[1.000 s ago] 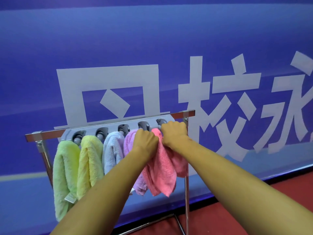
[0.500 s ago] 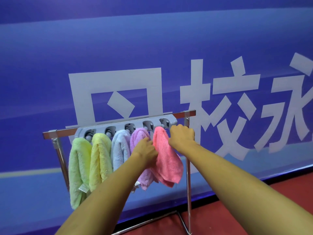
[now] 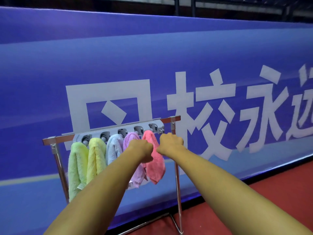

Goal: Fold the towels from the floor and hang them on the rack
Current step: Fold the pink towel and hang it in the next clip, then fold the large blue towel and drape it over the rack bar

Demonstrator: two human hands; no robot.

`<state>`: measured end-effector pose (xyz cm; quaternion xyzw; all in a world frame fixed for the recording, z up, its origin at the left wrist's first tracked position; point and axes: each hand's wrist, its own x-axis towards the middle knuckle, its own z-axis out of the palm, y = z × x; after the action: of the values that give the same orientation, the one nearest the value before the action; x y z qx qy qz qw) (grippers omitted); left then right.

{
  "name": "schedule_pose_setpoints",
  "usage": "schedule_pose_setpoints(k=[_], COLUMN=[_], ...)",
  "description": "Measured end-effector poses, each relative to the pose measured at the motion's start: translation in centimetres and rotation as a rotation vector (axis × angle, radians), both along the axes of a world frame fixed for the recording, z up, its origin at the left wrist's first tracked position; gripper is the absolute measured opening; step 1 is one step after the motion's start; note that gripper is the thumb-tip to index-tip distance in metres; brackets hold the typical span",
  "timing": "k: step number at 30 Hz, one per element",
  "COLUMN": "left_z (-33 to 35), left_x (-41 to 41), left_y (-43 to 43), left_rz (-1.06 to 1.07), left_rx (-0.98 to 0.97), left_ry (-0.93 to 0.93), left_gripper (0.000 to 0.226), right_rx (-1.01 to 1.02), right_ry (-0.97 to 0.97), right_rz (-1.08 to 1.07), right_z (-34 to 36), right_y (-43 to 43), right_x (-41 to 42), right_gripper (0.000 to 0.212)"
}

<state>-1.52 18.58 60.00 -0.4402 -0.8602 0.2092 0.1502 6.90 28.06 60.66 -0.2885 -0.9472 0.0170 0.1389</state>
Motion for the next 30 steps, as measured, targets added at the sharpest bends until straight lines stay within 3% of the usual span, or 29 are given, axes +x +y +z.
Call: schedule_pose_setpoints(k=[10,17,30], left_z=[0.5,-2.8,-15.0], left_x=[5.4,10.0,10.3], left_y=[-3.3,-6.1,-12.6], left_rz=[0.035,0.044,0.128], left_rx=[0.294,0.391,0.457], left_ry=[0.045,-0.164,-0.417], left_gripper=[0.046,0.041,0.047], right_rx=[0.032,-0.034,-0.077], right_ry=[-0.018,-0.054,-0.169], right_rz=[-0.002,0.012,0.103], right_z=[-0.8,-6.4,-15.2], right_y=[-3.1,-6.6,-13.2], right_x=[7.1,11.2,10.7], right_gripper=[0.025,0.042,0.047])
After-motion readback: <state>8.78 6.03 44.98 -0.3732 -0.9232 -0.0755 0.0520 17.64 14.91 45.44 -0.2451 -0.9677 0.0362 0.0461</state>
